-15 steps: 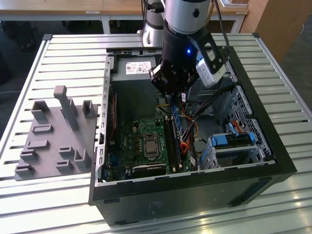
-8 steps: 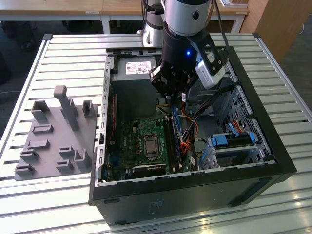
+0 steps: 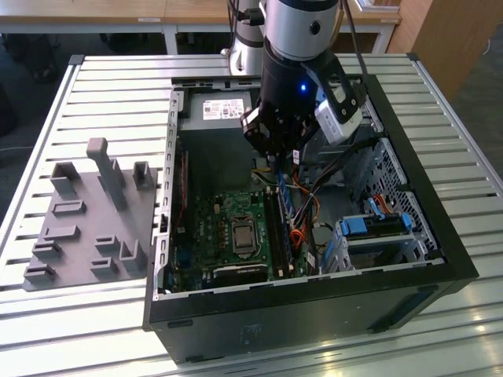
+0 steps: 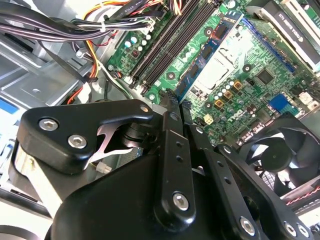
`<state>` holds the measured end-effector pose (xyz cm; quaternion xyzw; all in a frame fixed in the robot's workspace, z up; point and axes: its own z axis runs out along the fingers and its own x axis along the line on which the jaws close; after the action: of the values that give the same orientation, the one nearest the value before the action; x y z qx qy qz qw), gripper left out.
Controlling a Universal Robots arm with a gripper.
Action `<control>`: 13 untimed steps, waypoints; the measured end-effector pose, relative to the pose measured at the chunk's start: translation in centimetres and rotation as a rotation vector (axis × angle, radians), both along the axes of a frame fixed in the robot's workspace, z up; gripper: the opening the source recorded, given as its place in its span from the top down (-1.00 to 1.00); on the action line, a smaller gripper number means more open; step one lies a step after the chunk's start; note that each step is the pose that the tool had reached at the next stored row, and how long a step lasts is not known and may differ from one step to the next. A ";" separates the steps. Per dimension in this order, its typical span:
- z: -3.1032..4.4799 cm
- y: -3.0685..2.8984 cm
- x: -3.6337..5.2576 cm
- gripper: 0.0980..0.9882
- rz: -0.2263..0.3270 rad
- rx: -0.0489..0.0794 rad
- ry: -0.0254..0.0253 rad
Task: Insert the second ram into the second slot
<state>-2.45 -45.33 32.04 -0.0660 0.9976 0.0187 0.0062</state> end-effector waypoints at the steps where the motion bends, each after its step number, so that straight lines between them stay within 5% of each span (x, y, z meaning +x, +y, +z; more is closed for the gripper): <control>1: -0.04 0.00 0.00 0.91 0.000 0.000 0.0000; 13: -0.74 -0.01 0.00 0.91 0.000 0.000 -0.0001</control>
<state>-2.45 -45.34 31.30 -0.0660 0.9976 0.0188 0.0063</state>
